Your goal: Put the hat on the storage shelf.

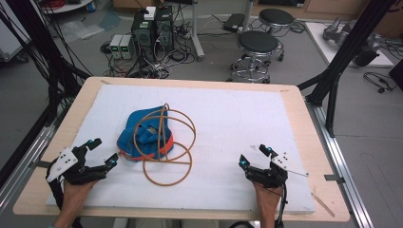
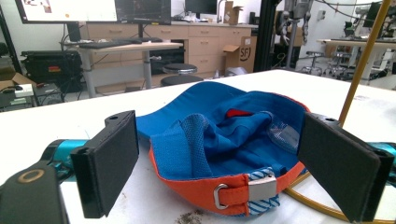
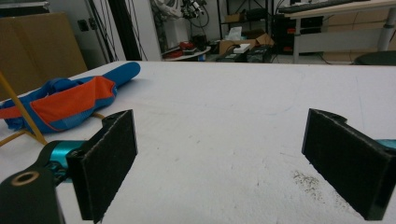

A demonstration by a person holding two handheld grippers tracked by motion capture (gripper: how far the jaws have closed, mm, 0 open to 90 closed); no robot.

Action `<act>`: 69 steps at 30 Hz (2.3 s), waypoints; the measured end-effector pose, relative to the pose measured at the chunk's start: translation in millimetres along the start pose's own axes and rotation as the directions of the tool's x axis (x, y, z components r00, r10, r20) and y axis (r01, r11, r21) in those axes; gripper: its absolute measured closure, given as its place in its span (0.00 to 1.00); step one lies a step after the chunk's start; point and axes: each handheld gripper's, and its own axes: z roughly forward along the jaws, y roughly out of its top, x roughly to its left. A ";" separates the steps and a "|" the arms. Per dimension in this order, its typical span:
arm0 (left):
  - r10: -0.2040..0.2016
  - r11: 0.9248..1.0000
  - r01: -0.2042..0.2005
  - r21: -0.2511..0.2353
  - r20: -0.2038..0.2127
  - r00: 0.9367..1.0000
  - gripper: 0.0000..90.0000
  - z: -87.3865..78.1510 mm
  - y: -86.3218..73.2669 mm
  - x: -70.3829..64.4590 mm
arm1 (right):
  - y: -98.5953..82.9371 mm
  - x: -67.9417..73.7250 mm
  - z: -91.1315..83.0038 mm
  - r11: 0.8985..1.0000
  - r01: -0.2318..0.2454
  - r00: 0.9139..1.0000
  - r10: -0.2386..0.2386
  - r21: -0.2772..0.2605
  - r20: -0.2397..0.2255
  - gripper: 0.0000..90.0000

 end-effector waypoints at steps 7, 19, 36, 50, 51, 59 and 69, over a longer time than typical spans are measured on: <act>-0.007 1.000 0.007 0.007 -0.006 1.000 0.15 1.1 0.2 0.6 | 0.4 -0.1 0.9 1.000 -0.002 1.000 0.002 0.012 -0.005 0.10; -0.004 1.000 0.004 -0.022 -0.012 1.000 0.15 -1.8 -0.7 0.0 | 0.1 0.6 0.5 1.000 -0.009 1.000 0.009 0.008 0.002 0.10; -0.047 0.999 0.047 0.025 0.021 0.999 0.15 1.7 3.5 3.0 | 0.4 -0.6 0.8 1.000 -0.015 1.000 0.015 0.012 0.004 0.10; 0.017 0.982 -0.054 0.180 0.201 0.980 0.15 14.0 54.0 16.4 | 0.2 0.5 0.4 1.000 -0.007 1.000 0.007 0.009 0.002 0.10; 0.017 0.981 -0.057 0.184 0.210 0.978 0.15 14.9 57.8 17.0 | 0.2 0.3 0.4 1.000 -0.007 1.000 0.007 0.009 0.000 0.10; 0.042 0.963 -0.120 0.242 0.304 0.952 0.15 26.0 78.0 15.0 | 0.3 0.0 0.5 1.000 -0.007 1.000 0.007 0.010 -0.003 0.10; 0.054 0.898 -0.228 0.376 0.421 0.906 0.18 57.5 83.4 2.6 | 0.5 -0.1 1.4 1.000 -0.003 1.000 0.003 0.012 0.001 0.10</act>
